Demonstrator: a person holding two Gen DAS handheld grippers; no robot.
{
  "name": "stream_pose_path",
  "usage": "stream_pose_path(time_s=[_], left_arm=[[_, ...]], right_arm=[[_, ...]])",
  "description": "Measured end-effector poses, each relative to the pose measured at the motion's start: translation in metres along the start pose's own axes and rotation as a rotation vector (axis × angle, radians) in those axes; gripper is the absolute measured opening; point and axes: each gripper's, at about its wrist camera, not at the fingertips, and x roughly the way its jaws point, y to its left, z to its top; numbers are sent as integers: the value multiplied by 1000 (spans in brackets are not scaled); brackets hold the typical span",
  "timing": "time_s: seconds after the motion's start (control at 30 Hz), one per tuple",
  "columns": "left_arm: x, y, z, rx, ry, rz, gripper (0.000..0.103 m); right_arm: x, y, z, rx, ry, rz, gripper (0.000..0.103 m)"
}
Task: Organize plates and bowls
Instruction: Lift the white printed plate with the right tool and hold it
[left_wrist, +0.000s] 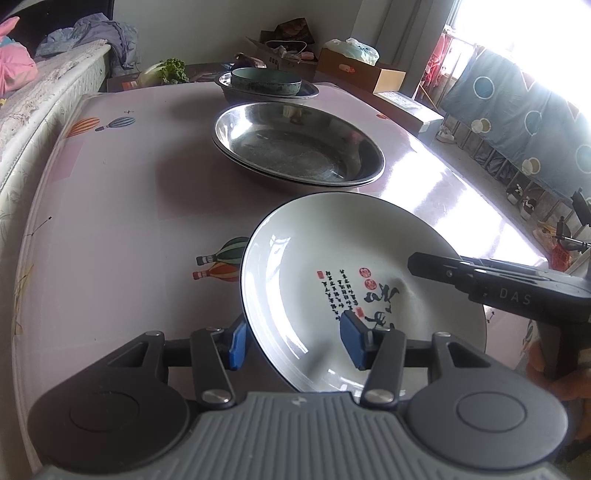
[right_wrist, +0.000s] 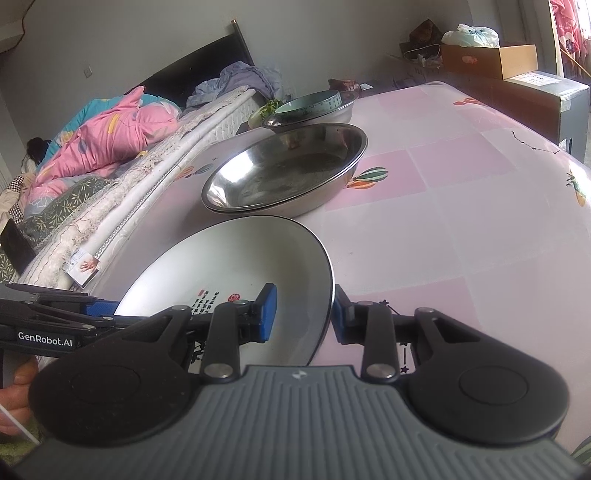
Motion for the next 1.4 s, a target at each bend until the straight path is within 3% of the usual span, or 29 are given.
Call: stream_pose_path(time_s=[1.4], left_arm=[[3, -2, 1, 20, -14, 16, 52]], right_arm=[[4, 1, -3, -20, -3, -10, 30]])
